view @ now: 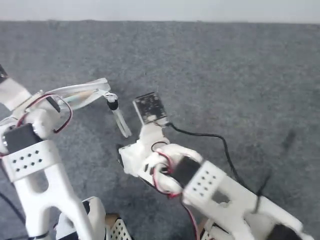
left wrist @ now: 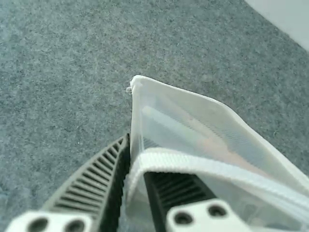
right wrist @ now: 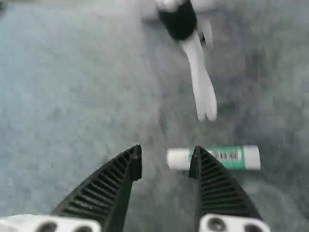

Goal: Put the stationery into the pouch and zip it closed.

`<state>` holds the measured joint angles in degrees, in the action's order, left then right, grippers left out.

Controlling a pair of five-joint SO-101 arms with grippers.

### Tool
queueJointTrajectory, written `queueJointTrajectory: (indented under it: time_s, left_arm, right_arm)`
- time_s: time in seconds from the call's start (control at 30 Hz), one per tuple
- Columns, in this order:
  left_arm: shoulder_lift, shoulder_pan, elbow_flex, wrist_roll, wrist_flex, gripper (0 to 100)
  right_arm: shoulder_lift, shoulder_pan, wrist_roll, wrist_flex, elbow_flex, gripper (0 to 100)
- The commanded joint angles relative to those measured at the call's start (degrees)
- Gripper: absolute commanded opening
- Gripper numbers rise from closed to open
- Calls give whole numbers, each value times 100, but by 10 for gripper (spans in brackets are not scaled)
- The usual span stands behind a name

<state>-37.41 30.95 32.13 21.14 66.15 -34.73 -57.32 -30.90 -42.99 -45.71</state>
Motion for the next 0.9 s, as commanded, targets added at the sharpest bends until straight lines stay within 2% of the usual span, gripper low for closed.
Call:
queueJointTrajectory:
  time_s: [0.0, 0.17, 0.4, 0.6, 0.87]
  left_arm:
    - [-35, 9, -31, 79, -185, 12]
    - [-44, 9, -22, 79, -185, 12]
    - [-44, 9, -31, 70, -193, 12]
    - [-44, 9, -31, 70, -193, 12]
    - [-44, 0, -22, 70, -193, 12]
  right_arm:
    - [875, -57, -369, 48, 527, 162]
    - [1895, 22, -826, -92, 1116, 162]
    - [2360, 84, -1741, -1200, 2075, 163]
    - [2853, 224, -1811, -1262, 2189, 163]
    - [3758, 875, -1820, -1314, 2752, 163]
